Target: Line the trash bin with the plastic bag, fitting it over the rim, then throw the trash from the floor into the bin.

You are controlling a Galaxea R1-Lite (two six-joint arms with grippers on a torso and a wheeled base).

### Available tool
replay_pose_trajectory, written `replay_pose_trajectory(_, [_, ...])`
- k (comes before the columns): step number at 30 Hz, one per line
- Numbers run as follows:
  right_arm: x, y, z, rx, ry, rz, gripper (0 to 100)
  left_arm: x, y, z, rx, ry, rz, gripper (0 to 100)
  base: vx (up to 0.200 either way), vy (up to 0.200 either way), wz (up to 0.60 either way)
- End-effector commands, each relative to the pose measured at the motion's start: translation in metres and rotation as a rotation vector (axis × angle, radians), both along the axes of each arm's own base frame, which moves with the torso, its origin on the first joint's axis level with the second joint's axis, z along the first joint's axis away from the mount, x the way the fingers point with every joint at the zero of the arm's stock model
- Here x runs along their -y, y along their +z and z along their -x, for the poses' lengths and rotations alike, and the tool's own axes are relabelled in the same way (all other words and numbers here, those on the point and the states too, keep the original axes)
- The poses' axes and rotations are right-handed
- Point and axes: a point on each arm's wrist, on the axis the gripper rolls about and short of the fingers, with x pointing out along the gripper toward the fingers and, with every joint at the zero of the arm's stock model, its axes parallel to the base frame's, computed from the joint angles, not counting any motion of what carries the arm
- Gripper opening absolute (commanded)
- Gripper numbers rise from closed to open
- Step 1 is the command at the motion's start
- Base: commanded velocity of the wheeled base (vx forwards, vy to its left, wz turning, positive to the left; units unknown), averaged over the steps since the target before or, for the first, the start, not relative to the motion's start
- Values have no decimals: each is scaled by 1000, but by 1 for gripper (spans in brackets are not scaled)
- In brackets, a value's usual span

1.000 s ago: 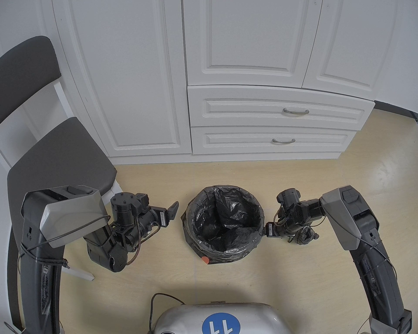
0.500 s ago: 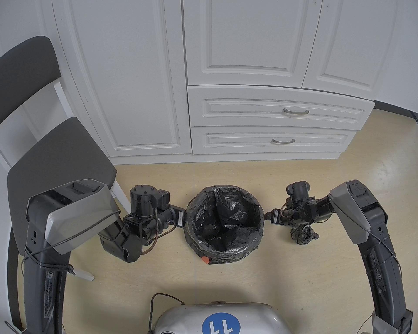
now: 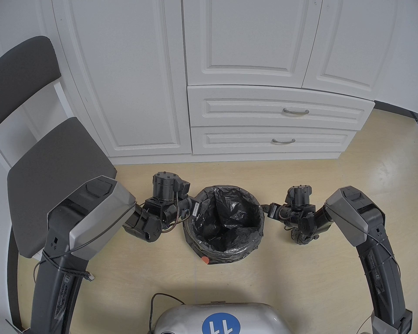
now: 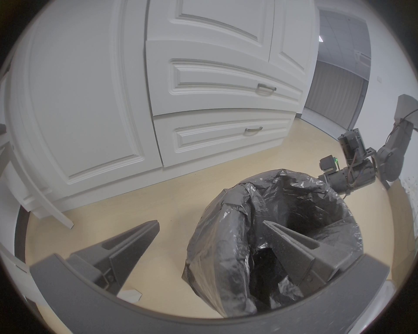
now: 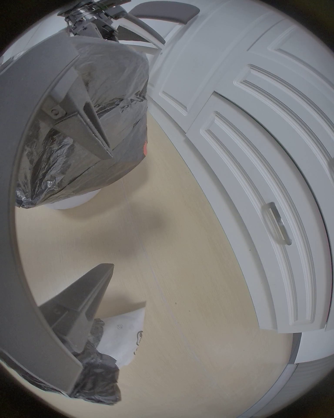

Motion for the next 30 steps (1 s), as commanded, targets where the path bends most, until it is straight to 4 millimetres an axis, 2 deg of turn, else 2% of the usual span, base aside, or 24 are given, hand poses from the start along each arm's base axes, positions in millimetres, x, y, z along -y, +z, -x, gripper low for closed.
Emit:
replay_pose_trajectory(1, [-1, -14, 1, -13, -1, 1, 100, 13, -24, -19, -15, -14, -37, 100, 0, 0, 0])
replay_pose_trajectory(4, [-1, -16, -1, -10, -3, 2, 100, 16, -24, -25, -14, -13, -38, 100, 0, 0, 0])
replay_pose_trajectory(9, [-1, -16, -3, -4, -6, 1, 100, 26, -21, -49, 25, 42, -41, 100, 0, 0, 0])
replay_pose_trajectory(11, [-1, -16, -3, -3, -7, 3, 100, 23, -34, -50, -20, 74, -77, 100, 0, 0, 0])
replay_pose_trajectory(25, [1, -19, -3, -5, -8, 8, 100, 25, -31, -49, -4, 111, -92, 100, 0, 0, 0])
replay_pose_trajectory(30, [2, -20, -3, -6, -9, 8, 100, 39, 2, -44, 71, 91, -38, 100, 0, 0, 0])
